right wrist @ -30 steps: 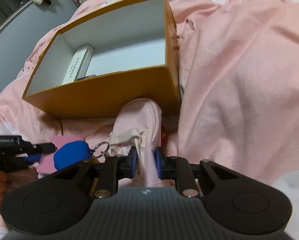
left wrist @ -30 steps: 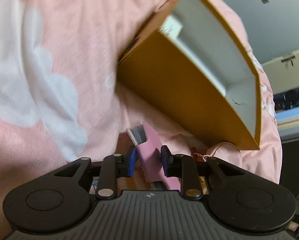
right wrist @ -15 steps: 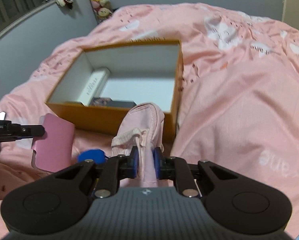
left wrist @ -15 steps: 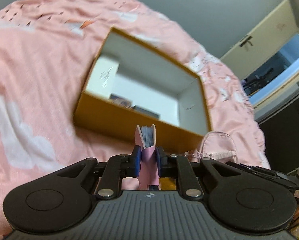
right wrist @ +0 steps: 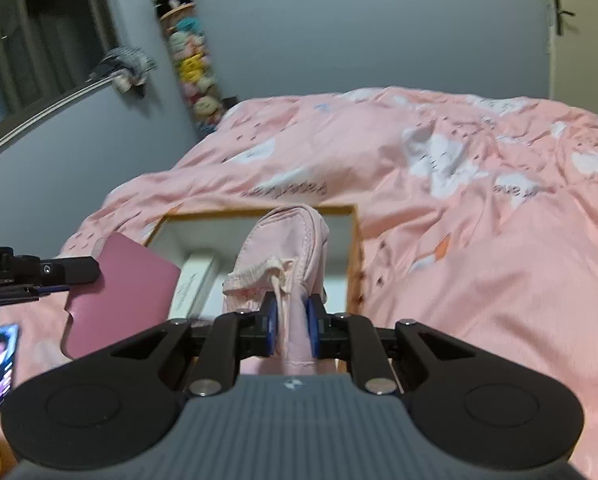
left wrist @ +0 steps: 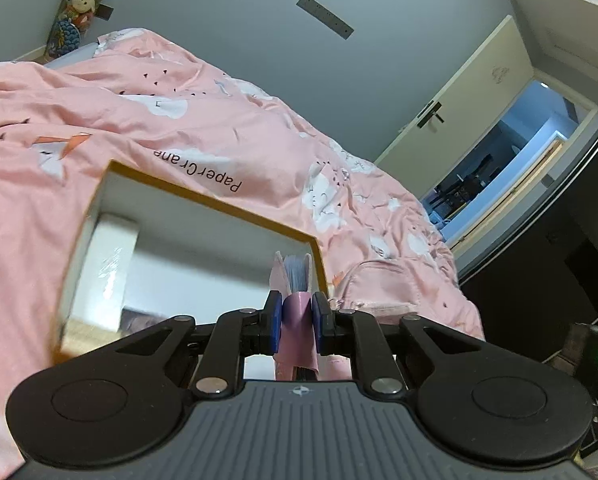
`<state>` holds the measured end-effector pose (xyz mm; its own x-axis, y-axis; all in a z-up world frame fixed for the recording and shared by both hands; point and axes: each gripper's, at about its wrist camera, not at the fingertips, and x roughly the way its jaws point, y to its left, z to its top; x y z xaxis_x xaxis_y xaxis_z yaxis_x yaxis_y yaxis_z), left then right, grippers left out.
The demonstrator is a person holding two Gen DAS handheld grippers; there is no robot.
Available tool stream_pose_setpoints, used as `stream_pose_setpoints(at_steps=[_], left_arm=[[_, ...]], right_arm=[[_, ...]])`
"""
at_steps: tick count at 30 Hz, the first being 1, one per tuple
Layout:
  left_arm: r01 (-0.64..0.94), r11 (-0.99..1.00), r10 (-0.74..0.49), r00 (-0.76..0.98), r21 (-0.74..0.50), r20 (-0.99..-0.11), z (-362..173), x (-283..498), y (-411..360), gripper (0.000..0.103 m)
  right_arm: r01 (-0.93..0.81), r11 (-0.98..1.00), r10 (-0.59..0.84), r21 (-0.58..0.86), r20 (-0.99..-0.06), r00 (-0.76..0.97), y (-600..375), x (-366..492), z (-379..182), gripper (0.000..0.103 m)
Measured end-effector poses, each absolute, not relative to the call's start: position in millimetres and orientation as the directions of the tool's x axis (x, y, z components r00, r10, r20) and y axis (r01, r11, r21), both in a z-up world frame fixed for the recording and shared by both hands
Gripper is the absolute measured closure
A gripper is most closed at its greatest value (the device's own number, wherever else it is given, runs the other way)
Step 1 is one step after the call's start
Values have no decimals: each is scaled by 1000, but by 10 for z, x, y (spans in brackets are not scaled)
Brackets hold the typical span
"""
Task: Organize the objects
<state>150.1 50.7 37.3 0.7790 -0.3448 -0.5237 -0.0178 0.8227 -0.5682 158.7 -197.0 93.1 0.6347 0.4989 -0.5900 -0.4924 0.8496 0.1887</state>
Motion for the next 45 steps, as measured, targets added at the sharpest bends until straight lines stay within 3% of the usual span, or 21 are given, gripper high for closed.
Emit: stream_pose_setpoints(at_steps=[10,20,26,32,39,45], left_arm=[[-23,828,-385,703,-560,-598,-359,2286,180,86],[-85,755,-514,538,-650,-668,-989,2518,18,86],[-127,763,-511,482,-634,-711,-1105,2549,43,85],[-158,882,-345,427,-445,-836,-1057,2491,-22,83],[-137,875,-341,509,-465,-791,-812,2275,154,78],[-149,907,-230,608,-394,-760,-529,1897,366,78]], right_arm=[[-451,883,435,133,-593,677,-1822,1988,677,87],[-456,887,403,69,-599,692,-1756,2117,526,86],[-456,888,396,59,-604,692,-1736,2138,492,86],[-463,886,388,33,-602,698,-1712,2128,473,86],[-495,869,402,24,-618,675,-1679,2072,491,86],[-564,825,435,39,-680,590,-1532,2030,386,86]])
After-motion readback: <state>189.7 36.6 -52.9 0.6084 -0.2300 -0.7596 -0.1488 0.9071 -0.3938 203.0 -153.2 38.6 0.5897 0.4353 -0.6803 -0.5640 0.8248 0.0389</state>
